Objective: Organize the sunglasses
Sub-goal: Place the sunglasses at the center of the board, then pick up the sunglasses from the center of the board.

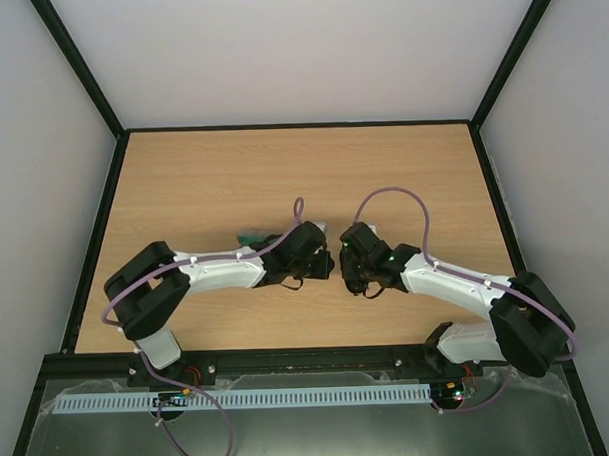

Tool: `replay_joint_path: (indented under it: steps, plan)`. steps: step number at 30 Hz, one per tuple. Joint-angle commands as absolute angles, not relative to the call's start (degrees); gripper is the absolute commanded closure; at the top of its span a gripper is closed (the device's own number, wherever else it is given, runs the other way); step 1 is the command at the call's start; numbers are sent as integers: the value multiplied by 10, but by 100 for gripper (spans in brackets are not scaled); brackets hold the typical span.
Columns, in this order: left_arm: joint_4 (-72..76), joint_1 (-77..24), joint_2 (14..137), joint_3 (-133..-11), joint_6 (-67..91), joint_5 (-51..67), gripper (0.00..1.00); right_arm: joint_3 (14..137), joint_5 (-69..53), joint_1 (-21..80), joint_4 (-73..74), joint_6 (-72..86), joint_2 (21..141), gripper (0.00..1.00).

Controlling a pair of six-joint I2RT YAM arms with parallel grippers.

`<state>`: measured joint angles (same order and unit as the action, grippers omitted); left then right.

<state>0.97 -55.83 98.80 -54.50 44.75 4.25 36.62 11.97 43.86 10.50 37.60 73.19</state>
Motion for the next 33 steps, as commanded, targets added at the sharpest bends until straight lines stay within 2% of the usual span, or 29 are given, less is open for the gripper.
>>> replay_joint_path:
  steps: [1, 6, 13, 22, 33]
  plan:
    - [-3, -555, 954, -537, 437, 32, 80, 389, 121, 439, 144, 367, 735, 72]
    - [-18, -555, 910, -528, 437, 26, 80, 397, 128, 439, 146, 352, 761, 75]
    - [-76, -555, 788, -498, 443, -19, 77, 414, 145, 439, 157, 344, 813, 75]
    - [-97, -555, 647, -346, 508, -70, 70, 419, 151, 439, 157, 340, 842, 75]
    - [-44, -540, 585, -205, 596, -115, 70, 428, 144, 439, 151, 332, 857, 98]
